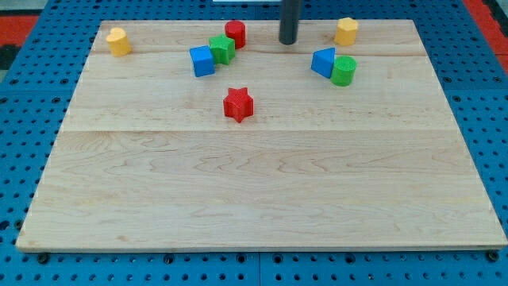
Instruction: Slide the blue cube to the left center
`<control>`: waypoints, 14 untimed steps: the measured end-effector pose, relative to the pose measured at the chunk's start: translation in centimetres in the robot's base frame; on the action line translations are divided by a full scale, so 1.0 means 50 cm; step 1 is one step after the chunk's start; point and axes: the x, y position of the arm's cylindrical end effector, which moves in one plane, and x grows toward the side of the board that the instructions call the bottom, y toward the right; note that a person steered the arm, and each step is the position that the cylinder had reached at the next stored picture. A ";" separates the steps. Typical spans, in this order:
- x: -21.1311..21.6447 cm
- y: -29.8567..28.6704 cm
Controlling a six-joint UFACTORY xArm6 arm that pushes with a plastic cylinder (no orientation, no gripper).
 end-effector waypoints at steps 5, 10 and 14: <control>0.000 0.004; 0.009 0.017; 0.009 0.029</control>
